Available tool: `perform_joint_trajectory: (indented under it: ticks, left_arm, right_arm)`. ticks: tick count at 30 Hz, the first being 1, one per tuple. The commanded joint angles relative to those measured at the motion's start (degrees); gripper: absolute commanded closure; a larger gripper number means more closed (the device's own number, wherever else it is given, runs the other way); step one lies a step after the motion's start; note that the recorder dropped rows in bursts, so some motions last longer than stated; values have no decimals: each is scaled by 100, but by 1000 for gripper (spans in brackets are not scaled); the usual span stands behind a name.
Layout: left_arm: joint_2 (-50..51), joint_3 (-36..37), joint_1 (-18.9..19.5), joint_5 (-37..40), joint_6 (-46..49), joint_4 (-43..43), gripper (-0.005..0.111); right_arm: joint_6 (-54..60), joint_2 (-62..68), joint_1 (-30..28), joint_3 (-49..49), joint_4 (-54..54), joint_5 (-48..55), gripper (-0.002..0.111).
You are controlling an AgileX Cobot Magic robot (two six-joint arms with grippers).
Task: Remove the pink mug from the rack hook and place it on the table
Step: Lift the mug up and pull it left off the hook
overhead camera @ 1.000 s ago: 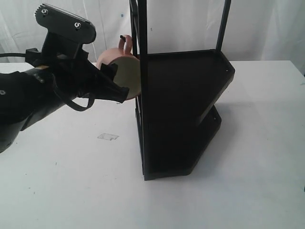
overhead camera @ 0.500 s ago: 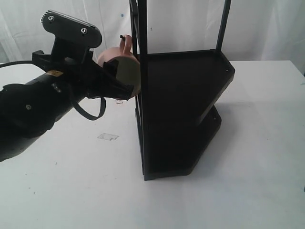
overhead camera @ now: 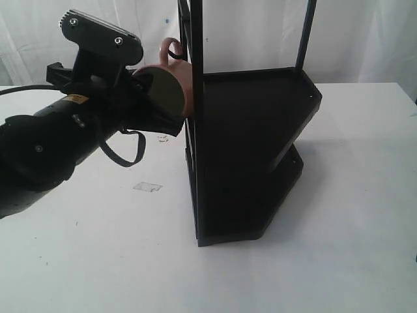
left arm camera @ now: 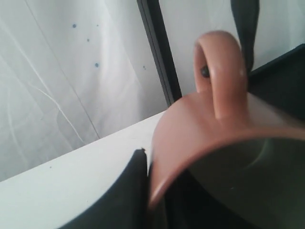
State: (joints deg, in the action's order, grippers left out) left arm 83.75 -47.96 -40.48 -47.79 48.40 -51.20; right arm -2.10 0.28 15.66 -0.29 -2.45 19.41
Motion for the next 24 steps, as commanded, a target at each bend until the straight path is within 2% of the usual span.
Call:
perform_joint_trajectory:
  ticks: [1, 16, 24]
  left_arm:
    - [-35, -16, -17, -49, 19, 49, 107]
    - [-46, -16, -17, -740, 777, -493, 107]
    - [-46, -16, -17, -1168, 1506, -1582, 107]
  right_arm:
    - [-16, -28, -31, 29, 8, -21, 108]
    - [-16, -28, -31, 29, 8, -21, 108]
    - [-16, -28, -31, 29, 8, -21, 108]
